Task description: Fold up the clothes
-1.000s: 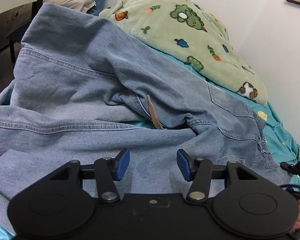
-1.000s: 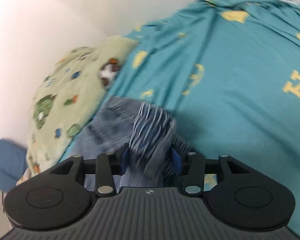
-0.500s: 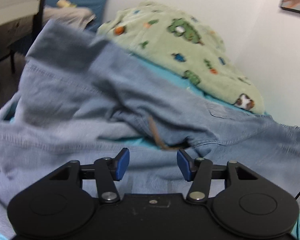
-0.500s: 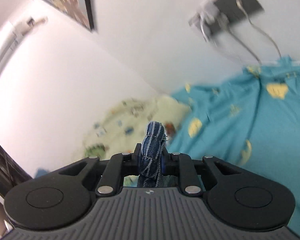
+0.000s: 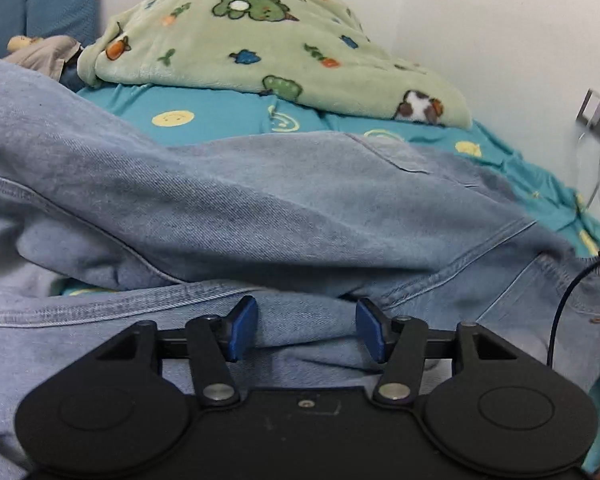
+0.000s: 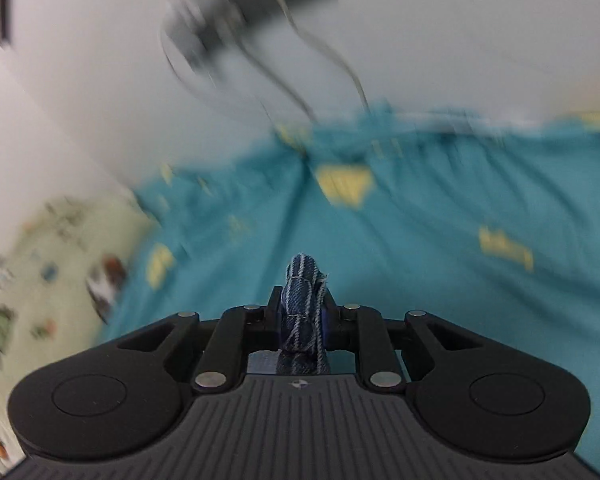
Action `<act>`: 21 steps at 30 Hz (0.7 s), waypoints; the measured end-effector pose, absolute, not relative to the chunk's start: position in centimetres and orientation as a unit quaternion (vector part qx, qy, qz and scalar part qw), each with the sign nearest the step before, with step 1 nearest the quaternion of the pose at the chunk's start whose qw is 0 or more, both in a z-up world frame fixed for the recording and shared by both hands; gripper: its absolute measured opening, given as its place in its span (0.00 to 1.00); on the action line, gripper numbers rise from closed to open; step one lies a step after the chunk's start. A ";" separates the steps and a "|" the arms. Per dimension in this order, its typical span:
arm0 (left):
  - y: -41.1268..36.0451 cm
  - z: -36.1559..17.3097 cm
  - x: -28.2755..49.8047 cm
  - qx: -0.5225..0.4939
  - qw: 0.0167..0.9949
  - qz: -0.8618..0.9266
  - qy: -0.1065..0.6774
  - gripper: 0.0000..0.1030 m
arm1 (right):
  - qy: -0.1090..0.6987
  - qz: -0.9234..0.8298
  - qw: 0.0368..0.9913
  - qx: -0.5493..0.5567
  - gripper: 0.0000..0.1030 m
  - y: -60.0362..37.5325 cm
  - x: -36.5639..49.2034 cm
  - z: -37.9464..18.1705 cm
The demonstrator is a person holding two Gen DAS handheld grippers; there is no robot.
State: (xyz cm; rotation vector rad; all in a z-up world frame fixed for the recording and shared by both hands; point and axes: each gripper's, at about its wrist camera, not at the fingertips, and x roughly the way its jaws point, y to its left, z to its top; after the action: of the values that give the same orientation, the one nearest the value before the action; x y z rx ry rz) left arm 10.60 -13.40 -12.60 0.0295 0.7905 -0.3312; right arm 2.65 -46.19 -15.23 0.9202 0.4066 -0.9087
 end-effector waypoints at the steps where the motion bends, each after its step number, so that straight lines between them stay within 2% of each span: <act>1: -13.2 -12.4 10.7 0.011 0.909 -0.160 0.385 0.50 | 0.195 -0.430 0.779 0.414 0.18 -45.9 2.9 -15.5; 3: -12.4 -11.6 10.6 -0.003 0.910 -0.166 0.380 0.50 | 0.206 -0.444 0.775 0.399 0.20 -45.6 3.1 -15.7; 5: -11.2 -10.2 10.4 -0.027 0.912 -0.163 0.377 0.50 | 0.203 -0.449 0.769 0.408 0.28 -46.0 2.6 -15.6; 7: -9.9 -8.7 10.3 -0.053 0.913 -0.158 0.374 0.51 | 0.182 -0.450 0.763 0.427 0.45 -46.1 1.2 -14.9; 10: -7.1 -5.7 10.0 -0.100 0.914 -0.150 0.363 0.56 | 0.139 -0.473 0.777 0.392 0.61 -44.5 -0.4 -11.9; 15: 0.1 -1.5 10.9 -0.187 0.913 -0.099 0.350 0.59 | 0.060 -0.442 0.856 0.264 0.63 -39.2 -0.4 -6.9; 18: 5.8 -0.8 12.1 -0.264 0.898 -0.040 0.351 0.60 | 0.063 -0.338 0.909 0.235 0.65 -35.4 1.0 -6.2; 21: 11.2 -1.9 13.0 -0.350 0.874 0.013 0.338 0.60 | 0.122 -0.256 0.933 0.222 0.65 -32.2 3.5 -7.5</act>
State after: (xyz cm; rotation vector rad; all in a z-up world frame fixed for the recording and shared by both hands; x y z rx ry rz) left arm 12.99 11.18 -1.92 -0.7310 0.7056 0.0279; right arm 3.55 -32.17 -7.46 0.4542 0.2490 -0.5235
